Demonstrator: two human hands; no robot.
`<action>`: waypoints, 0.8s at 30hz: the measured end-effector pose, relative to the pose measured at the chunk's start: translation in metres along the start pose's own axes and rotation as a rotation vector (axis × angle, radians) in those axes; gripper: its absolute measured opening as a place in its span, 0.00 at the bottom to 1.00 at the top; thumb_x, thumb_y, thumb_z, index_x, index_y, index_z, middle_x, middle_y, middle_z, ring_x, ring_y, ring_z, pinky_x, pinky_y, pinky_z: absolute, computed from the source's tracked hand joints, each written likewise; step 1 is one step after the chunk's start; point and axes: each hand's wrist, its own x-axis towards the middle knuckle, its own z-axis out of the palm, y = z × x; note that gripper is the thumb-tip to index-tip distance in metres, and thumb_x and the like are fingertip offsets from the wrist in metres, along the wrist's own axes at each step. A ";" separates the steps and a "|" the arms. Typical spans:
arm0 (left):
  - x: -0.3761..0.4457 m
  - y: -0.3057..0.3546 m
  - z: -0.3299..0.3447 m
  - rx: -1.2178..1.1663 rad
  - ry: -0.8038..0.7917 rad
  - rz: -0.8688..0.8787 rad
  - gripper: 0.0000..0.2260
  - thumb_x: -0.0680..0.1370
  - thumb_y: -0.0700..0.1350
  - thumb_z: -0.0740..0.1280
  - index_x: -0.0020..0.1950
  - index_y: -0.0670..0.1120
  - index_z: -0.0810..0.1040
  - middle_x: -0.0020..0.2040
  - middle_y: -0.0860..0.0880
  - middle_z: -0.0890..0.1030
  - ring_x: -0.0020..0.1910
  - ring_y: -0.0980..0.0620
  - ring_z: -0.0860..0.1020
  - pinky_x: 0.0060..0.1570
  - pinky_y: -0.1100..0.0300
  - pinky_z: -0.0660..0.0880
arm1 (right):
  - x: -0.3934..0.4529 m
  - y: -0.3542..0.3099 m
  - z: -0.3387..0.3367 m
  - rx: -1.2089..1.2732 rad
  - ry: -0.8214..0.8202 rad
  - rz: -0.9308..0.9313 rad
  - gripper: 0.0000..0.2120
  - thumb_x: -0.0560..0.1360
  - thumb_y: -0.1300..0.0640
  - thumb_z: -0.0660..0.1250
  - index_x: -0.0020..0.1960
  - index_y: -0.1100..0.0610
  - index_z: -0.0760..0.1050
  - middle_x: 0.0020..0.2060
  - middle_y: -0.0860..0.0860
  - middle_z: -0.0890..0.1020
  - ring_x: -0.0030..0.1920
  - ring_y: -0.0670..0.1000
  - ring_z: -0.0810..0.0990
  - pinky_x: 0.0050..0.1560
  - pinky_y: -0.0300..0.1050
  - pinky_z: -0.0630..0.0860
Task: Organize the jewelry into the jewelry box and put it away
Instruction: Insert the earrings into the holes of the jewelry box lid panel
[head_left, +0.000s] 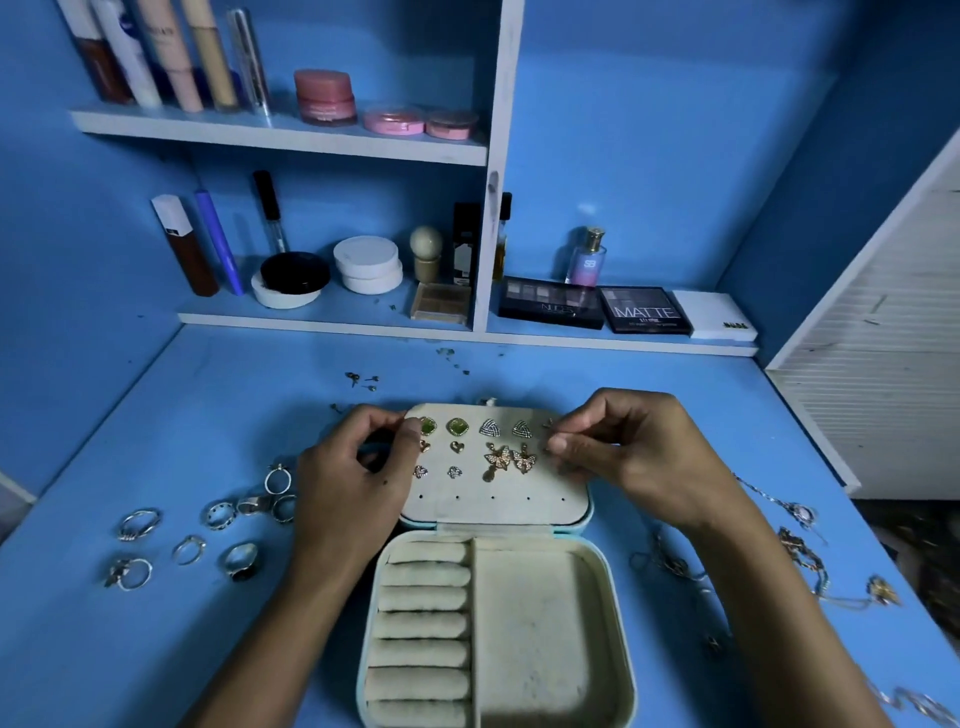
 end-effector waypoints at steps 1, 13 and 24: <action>0.000 0.000 0.000 -0.002 -0.001 -0.003 0.04 0.76 0.44 0.72 0.42 0.49 0.80 0.40 0.63 0.82 0.40 0.64 0.80 0.39 0.75 0.71 | -0.002 0.001 0.001 0.031 0.001 -0.001 0.02 0.73 0.67 0.73 0.42 0.63 0.81 0.35 0.57 0.85 0.36 0.52 0.83 0.39 0.42 0.81; 0.004 -0.004 -0.002 0.060 -0.211 -0.011 0.22 0.71 0.61 0.68 0.64 0.60 0.76 0.56 0.64 0.77 0.57 0.65 0.75 0.56 0.66 0.70 | -0.014 0.009 -0.002 0.005 0.034 -0.043 0.09 0.80 0.67 0.64 0.47 0.58 0.80 0.40 0.53 0.86 0.41 0.50 0.85 0.40 0.38 0.79; 0.021 0.014 0.004 0.289 -0.349 -0.082 0.35 0.61 0.75 0.63 0.60 0.54 0.76 0.56 0.60 0.73 0.60 0.56 0.73 0.62 0.55 0.72 | -0.016 0.009 -0.010 -0.187 0.016 -0.113 0.10 0.76 0.63 0.73 0.42 0.48 0.84 0.43 0.45 0.85 0.45 0.48 0.82 0.46 0.34 0.74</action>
